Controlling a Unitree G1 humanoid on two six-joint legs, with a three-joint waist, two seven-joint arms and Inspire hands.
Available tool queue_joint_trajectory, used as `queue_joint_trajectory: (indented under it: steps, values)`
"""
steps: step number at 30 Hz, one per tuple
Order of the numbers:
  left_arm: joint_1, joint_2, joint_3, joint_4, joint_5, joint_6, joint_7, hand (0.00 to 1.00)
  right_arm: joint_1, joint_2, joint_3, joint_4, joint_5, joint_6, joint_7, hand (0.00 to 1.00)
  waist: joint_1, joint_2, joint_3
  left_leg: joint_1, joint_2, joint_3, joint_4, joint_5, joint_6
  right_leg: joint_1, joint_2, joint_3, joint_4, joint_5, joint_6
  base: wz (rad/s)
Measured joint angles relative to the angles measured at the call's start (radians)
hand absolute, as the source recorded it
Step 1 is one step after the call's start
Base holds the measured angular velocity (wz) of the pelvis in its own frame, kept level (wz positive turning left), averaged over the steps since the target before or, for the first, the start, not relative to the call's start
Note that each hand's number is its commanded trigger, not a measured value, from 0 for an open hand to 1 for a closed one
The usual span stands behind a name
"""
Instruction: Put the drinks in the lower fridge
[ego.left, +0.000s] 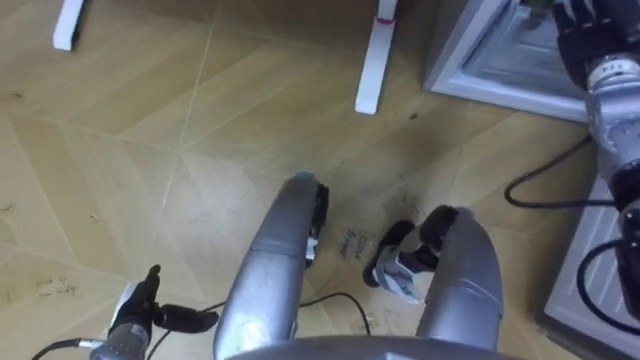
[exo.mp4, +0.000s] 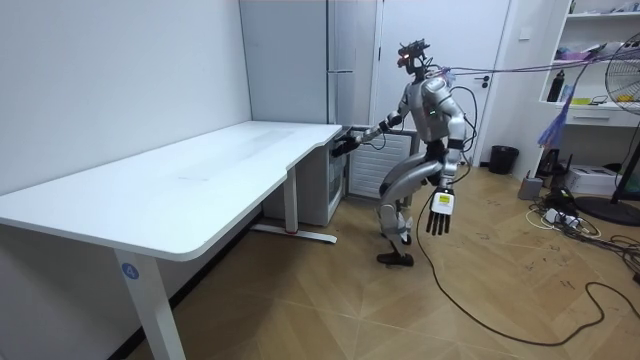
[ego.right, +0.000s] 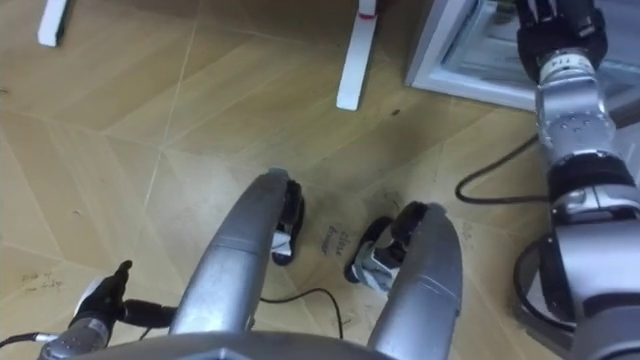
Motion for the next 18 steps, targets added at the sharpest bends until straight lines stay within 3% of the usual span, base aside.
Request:
queue_joint_trajectory:
  steps: [8,13,18]
  values:
    - [-0.009,0.010,0.010,0.082,-0.001,-0.003,-0.069,0.00,0.128,-0.042,0.061,0.098,-0.286,0.049,0.210,0.00,-0.007,0.001,-0.0002,0.156,0.032,-0.022,-0.115,0.005,-0.004,0.188,0.058,-0.048,-0.162,0.036,0.018,-0.03]
    - [-0.045,0.013,0.043,0.184,-0.003,-0.032,-0.109,0.00,0.235,-0.059,0.099,0.121,-0.485,0.049,0.301,0.00,-0.014,0.001,-0.0007,0.274,0.038,-0.017,-0.202,0.003,0.004,0.303,0.088,-0.049,-0.267,0.054,0.046,-0.06]
    - [-0.072,0.011,0.070,0.256,0.000,-0.044,-0.110,0.00,0.321,-0.064,0.110,0.188,-0.644,0.063,0.354,0.00,-0.017,-0.011,-0.0063,0.391,0.043,0.011,-0.296,0.005,0.009,0.401,0.106,-0.033,-0.358,0.077,0.067,-0.13]
